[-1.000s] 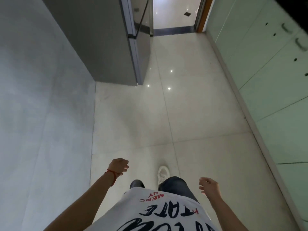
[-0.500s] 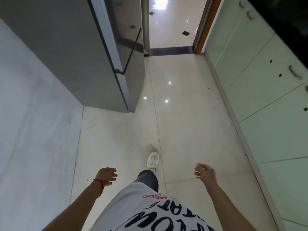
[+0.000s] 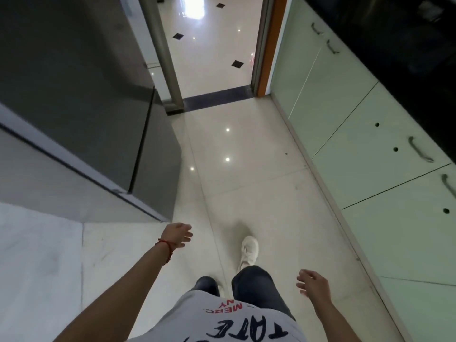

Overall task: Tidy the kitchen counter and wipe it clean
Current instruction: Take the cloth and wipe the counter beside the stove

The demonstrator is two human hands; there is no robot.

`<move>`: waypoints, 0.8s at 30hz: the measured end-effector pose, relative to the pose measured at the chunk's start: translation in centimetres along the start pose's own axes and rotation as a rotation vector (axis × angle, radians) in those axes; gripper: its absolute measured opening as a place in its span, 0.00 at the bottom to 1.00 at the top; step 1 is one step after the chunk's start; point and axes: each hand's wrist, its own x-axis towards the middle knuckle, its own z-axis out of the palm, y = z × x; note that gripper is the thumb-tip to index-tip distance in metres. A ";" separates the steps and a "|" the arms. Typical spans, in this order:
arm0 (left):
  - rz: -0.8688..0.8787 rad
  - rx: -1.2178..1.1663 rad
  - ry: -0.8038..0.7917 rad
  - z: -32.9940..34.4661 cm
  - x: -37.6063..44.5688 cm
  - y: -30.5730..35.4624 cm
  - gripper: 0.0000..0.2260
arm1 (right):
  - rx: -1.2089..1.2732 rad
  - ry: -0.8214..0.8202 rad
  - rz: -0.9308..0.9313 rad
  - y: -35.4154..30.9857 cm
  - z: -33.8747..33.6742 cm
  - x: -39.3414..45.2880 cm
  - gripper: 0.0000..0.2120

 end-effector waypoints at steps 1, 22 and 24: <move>0.012 0.007 -0.002 0.7 1.3 2.2 0.04 | 0.000 -0.004 0.006 -1.4 0.0 1.3 0.05; -0.153 -0.074 0.105 6.9 19.7 29.2 0.06 | 0.025 -0.121 -0.188 -42.5 3.2 26.2 0.05; -0.156 -0.068 0.099 7.0 22.2 32.6 0.06 | 0.046 -0.098 -0.180 -45.3 3.7 28.2 0.05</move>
